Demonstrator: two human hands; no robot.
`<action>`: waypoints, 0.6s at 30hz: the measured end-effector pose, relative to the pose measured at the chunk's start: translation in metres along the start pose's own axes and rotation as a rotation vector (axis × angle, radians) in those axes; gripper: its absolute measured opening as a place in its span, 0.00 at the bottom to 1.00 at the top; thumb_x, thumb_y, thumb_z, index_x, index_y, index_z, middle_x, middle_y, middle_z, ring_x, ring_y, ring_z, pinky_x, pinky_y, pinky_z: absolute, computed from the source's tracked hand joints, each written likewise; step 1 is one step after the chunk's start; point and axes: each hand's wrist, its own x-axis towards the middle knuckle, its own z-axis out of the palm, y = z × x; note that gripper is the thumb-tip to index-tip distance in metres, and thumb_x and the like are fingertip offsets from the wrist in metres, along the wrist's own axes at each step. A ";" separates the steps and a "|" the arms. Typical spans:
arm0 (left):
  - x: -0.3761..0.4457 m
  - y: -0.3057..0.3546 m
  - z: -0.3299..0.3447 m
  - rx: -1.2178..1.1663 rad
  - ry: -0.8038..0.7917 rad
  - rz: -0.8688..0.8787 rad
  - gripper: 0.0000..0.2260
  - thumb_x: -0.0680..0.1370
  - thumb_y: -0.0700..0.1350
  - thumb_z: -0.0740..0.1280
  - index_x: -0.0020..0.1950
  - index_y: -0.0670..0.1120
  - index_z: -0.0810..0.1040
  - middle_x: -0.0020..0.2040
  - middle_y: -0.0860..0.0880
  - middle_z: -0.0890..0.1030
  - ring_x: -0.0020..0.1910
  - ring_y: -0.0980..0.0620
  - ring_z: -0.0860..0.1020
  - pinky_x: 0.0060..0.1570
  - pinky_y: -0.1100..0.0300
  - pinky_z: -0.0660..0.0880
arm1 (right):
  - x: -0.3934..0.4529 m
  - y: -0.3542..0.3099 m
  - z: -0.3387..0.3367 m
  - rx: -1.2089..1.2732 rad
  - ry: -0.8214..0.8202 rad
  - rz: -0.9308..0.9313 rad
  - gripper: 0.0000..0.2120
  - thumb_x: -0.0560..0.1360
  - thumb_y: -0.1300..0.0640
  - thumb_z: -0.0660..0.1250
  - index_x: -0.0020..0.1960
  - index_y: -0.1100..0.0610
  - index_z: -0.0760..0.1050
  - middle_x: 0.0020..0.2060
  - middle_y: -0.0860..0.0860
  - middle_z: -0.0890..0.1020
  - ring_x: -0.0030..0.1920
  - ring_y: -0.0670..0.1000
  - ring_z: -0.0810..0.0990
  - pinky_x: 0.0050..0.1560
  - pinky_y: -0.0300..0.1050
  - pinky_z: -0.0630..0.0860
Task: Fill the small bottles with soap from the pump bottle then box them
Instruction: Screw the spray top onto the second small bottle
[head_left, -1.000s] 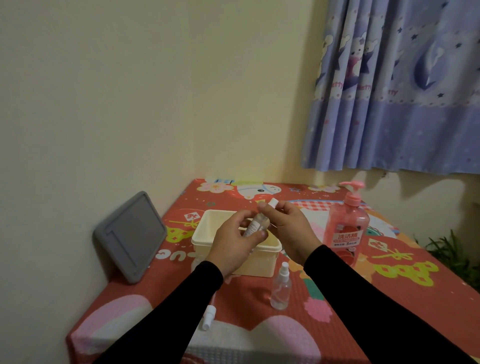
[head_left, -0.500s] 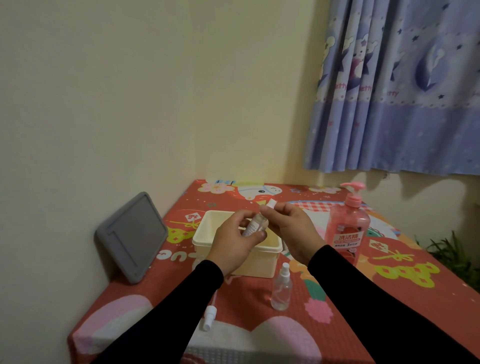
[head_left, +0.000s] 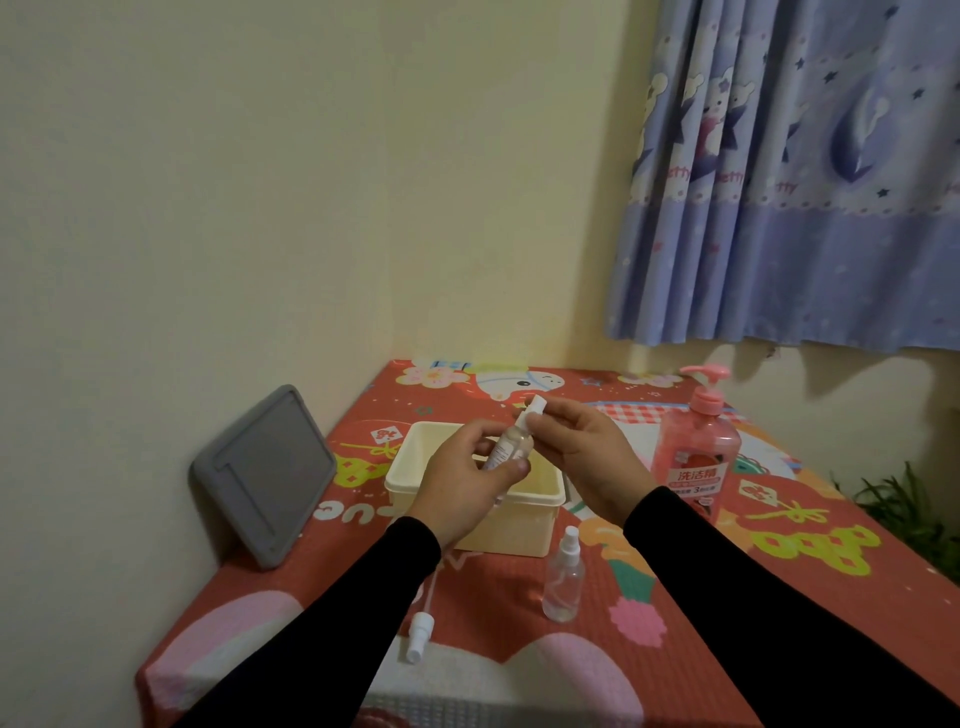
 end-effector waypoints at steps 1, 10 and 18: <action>0.000 0.000 0.001 0.014 0.005 0.003 0.12 0.73 0.46 0.73 0.54 0.55 0.77 0.51 0.49 0.79 0.47 0.47 0.81 0.43 0.52 0.79 | 0.000 0.001 0.000 -0.030 0.048 0.000 0.05 0.75 0.64 0.69 0.50 0.63 0.78 0.41 0.55 0.82 0.45 0.53 0.81 0.55 0.47 0.78; 0.002 0.002 0.003 -0.020 -0.043 0.007 0.12 0.76 0.44 0.70 0.59 0.52 0.77 0.53 0.50 0.82 0.51 0.50 0.81 0.52 0.51 0.80 | 0.000 -0.002 0.001 -0.085 -0.033 -0.011 0.34 0.67 0.43 0.75 0.52 0.73 0.71 0.43 0.58 0.75 0.46 0.55 0.76 0.62 0.62 0.73; 0.000 0.005 -0.009 -0.080 -0.264 -0.044 0.08 0.80 0.43 0.64 0.57 0.44 0.79 0.49 0.45 0.83 0.47 0.53 0.79 0.48 0.57 0.76 | 0.004 -0.003 -0.005 -0.071 -0.093 0.024 0.13 0.78 0.62 0.64 0.60 0.67 0.76 0.49 0.56 0.83 0.50 0.54 0.81 0.60 0.48 0.77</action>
